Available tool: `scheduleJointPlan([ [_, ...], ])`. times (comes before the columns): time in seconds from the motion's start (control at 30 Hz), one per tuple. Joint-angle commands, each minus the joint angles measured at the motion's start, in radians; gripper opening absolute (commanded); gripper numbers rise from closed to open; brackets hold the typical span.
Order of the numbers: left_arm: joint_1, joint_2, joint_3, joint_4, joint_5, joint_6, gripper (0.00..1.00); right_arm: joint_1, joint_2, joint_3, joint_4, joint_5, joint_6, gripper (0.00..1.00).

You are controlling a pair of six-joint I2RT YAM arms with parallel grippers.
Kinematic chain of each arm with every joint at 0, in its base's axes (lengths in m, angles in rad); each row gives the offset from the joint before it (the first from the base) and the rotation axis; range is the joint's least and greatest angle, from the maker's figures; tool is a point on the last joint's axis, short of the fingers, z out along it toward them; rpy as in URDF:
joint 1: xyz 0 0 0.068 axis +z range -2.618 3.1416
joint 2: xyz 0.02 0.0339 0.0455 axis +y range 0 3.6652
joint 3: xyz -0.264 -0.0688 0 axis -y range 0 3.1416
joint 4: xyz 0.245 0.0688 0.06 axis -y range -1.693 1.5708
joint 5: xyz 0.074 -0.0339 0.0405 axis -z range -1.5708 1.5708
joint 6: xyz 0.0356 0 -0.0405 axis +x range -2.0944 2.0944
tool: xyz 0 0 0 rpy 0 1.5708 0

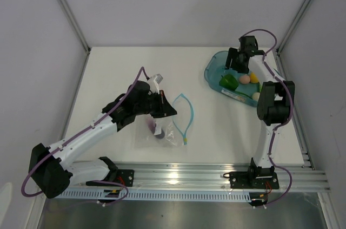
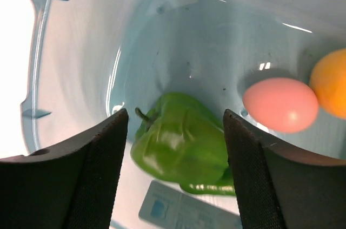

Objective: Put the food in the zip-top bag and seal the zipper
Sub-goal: Pick up the fake vegetable from the bin.

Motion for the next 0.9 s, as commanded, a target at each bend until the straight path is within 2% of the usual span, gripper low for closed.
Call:
scheduleJointPlan([
  [0.0, 0.012, -0.035, -0.004, 0.030, 0.023, -0.003, 0.00, -0.001, -0.089, 0.010, -0.038, 0.005, -0.011, 0.74],
  [0.13, 0.014, -0.042, -0.011, 0.040, 0.029, -0.005, 0.01, 0.005, -0.130, -0.058, -0.042, -0.076, -0.061, 0.84],
  [0.27, 0.015, -0.038, -0.010, 0.043, 0.036, -0.005, 0.01, 0.025, -0.152, -0.111, -0.059, -0.107, -0.134, 0.87],
  [0.37, 0.017, -0.026, -0.002, 0.049, 0.045, -0.001, 0.01, 0.024, -0.157, -0.128, -0.088, -0.056, -0.146, 0.87],
  [0.5, 0.018, -0.018, 0.004, 0.049, 0.051, 0.003, 0.00, 0.024, -0.176, -0.128, -0.182, 0.149, -0.131, 0.85],
  [0.6, 0.018, -0.006, -0.001, 0.060, 0.057, 0.003, 0.01, 0.019, -0.203, -0.147, -0.272, 0.244, -0.106, 0.83],
  [0.7, 0.020, 0.004, -0.004, 0.077, 0.069, 0.002, 0.01, 0.005, -0.247, -0.216, -0.266, 0.257, -0.095, 0.83],
  [0.87, 0.020, 0.007, -0.007, 0.085, 0.086, 0.002, 0.01, -0.024, -0.270, -0.262, -0.272, 0.187, -0.103, 0.81],
])
